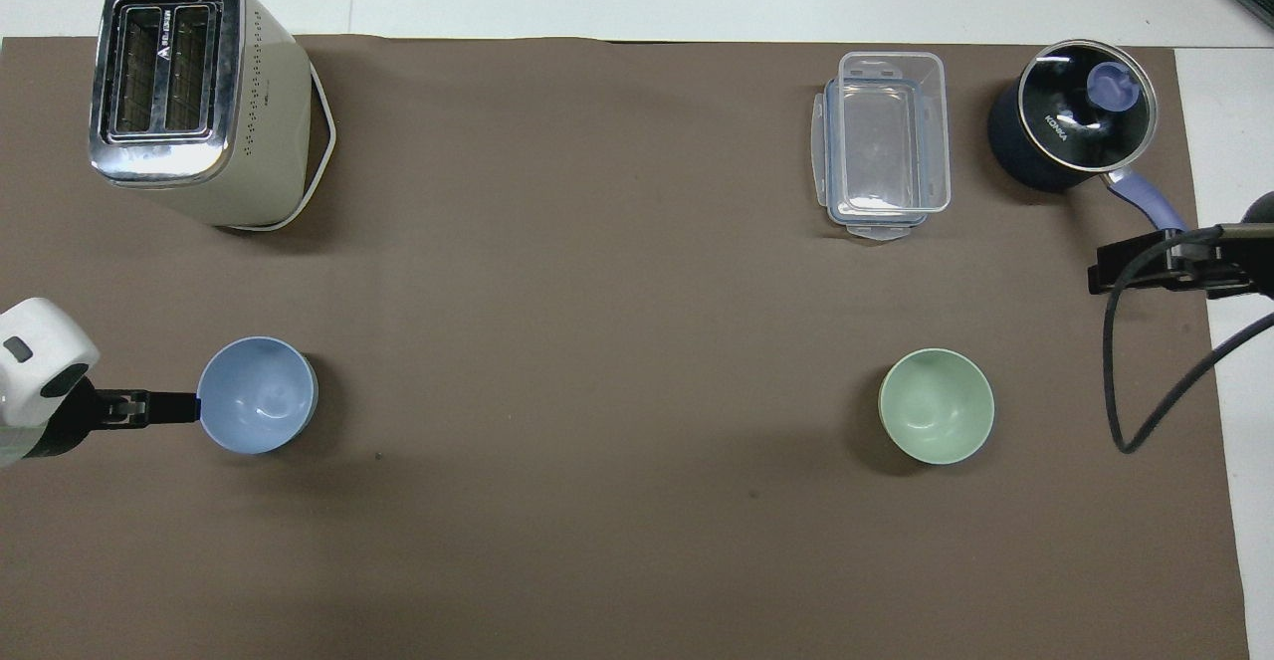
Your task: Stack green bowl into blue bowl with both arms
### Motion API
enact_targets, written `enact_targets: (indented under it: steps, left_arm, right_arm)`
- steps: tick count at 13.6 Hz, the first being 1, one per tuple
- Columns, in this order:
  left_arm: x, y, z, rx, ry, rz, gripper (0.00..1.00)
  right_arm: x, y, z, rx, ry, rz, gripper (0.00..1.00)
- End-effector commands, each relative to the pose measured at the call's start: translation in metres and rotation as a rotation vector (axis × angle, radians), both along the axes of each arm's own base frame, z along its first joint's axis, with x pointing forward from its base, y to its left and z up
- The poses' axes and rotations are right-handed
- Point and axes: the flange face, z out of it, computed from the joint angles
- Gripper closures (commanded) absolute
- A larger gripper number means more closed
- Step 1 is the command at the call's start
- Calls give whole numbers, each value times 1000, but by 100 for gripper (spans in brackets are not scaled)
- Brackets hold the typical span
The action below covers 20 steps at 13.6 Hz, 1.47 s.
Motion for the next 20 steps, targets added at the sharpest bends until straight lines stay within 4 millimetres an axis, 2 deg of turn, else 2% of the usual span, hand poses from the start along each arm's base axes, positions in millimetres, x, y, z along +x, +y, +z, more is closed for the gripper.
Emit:
enact_targets:
  steps: [1, 3, 6, 7, 8, 9, 10, 14, 15, 17, 20]
  left_arm:
    - [2, 27, -37, 18, -17, -40, 0]
    - [2, 23, -76, 23, -31, -44, 0]
    - [-7, 16, -104, 22, -25, -49, 0]
    - [-9, 12, -125, 23, -24, -52, 0]
    - [-9, -1, -136, 24, -31, -78, 0]
    - [-9, -8, -137, 21, -25, -86, 38]
    - [-9, -8, -137, 21, -20, -85, 97]
    - [-4, -11, -135, 19, -13, -92, 100]
    - [2, -15, -128, 18, -13, -102, 100]
    - [18, -18, -106, 3, -2, -97, 100]
    - [34, -39, -73, -51, 55, -112, 100]
  right_arm:
    - [-4, 0, 2, 7, -2, -13, 0]
    - [-4, 0, 2, 7, -2, -14, 0]
    - [-4, 0, 2, 8, -2, -14, 0]
    - [-4, 0, 2, 7, -2, -14, 0]
    - [-4, 1, 2, 7, 0, -13, 0]
    - [-4, 0, 2, 8, -2, -14, 0]
    - [-4, 0, 2, 7, 0, -14, 0]
    - [-4, 0, 2, 7, 0, -13, 0]
    - [-4, 0, 2, 7, 0, -13, 0]
    - [-4, 0, 2, 7, 0, -13, 0]
    - [-4, 0, 2, 7, -2, -11, 0]
